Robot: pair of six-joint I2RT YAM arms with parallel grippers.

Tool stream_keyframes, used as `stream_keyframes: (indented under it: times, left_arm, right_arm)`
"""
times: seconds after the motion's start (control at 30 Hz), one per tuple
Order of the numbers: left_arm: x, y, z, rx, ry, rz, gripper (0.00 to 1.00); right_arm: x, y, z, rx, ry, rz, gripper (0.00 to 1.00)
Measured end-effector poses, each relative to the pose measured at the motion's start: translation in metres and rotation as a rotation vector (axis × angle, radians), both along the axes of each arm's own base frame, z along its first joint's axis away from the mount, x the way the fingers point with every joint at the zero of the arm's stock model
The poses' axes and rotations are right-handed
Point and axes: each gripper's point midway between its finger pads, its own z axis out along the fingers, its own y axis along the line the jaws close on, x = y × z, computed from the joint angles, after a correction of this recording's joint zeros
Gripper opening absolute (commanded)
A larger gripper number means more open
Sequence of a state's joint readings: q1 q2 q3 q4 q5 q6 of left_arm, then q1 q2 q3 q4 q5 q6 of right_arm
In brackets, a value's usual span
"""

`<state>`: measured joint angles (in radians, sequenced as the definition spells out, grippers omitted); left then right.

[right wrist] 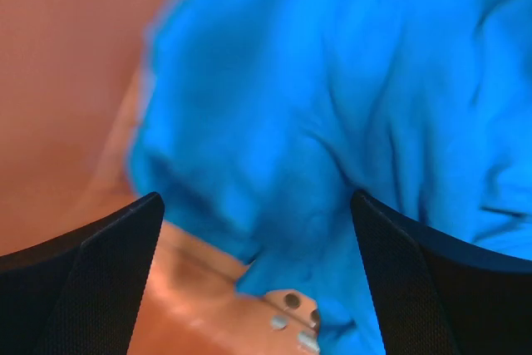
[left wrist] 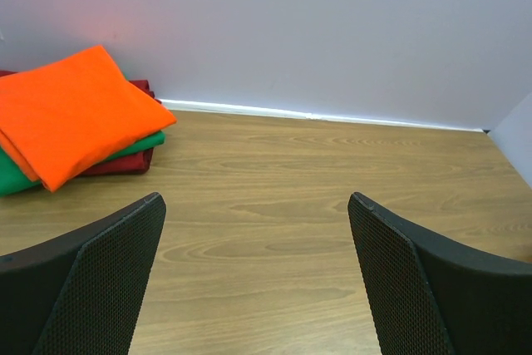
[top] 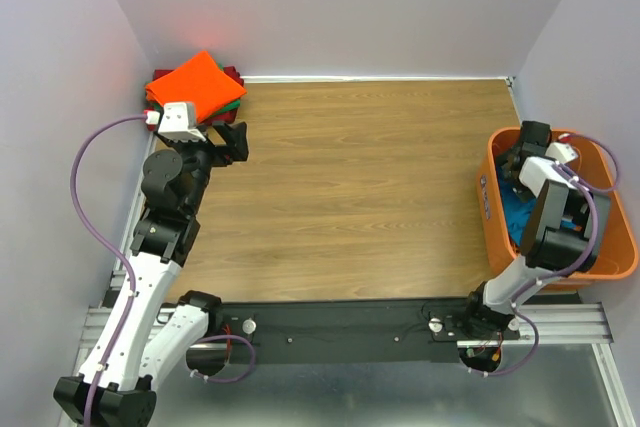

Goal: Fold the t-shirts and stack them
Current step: Grab the tshirt from the pile

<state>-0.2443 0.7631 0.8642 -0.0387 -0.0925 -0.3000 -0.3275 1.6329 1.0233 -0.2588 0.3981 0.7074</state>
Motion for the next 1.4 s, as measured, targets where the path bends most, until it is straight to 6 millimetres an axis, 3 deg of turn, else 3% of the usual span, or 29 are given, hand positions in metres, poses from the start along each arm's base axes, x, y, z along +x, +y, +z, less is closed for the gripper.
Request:
stream_keyframes:
  times: [0.03,0.1,0.13,0.23,0.27,0.33,0.37,0.43,0.53,0.7,0.8,1.07,1.23,1.4]
  left_arm:
    - [0.000,0.000,-0.001,0.000,0.001,0.000,0.98]
    - [0.000,0.000,-0.001,0.000,0.003,0.000,0.98]
    - [0.000,0.000,-0.002,0.000,0.003,0.000,0.98]
    - [0.000,0.000,-0.002,0.000,0.003,0.000,0.98]
    - [0.000,0.000,-0.002,0.000,0.004,0.000,0.98]
    - [0.001,0.000,-0.002,0.001,0.005,0.000,0.98]
    - [0.001,0.000,-0.003,0.000,0.006,0.000,0.98]
    - [0.001,0.000,-0.003,0.000,0.006,0.000,0.98]
    - [0.001,0.000,-0.003,0.000,0.006,0.000,0.98]
    - [0.001,0.000,-0.003,0.000,0.006,0.000,0.98]
    - [0.001,0.000,-0.003,0.000,0.006,0.000,0.98]
    - [0.001,0.000,-0.003,0.000,0.006,0.000,0.98]
    - [0.001,0.000,-0.003,0.000,0.006,0.000,0.98]
    - [0.001,0.000,-0.003,0.000,0.006,0.001,0.98]
  right_arm:
    - [-0.004,0.002,-0.020,0.026,0.042,-0.008,1.00]
    - [-0.006,0.003,-0.032,0.035,0.067,-0.016,1.00]
    - [-0.005,0.003,-0.032,0.035,0.063,-0.017,1.00]
    - [-0.005,0.002,-0.031,0.037,0.056,-0.029,0.86]
    - [-0.005,0.002,-0.031,0.036,0.056,-0.029,0.67]
    - [-0.006,0.001,-0.031,0.036,0.058,-0.035,0.41]
    - [-0.007,0.001,-0.032,0.036,0.059,-0.037,0.23]
    - [-0.009,-0.002,-0.032,0.034,0.062,-0.043,0.10]
    - [-0.006,-0.002,-0.029,0.037,0.039,-0.051,0.02]
    - [-0.007,0.003,-0.018,0.045,0.016,-0.027,0.01]
    - [-0.007,0.005,0.007,0.028,-0.032,-0.007,0.01]
    - [-0.006,0.006,0.108,-0.070,-0.228,0.046,0.01]
    - [0.000,0.007,0.156,-0.109,-0.305,0.089,0.01]
    - [0.011,0.016,0.226,-0.143,-0.428,0.171,0.01]
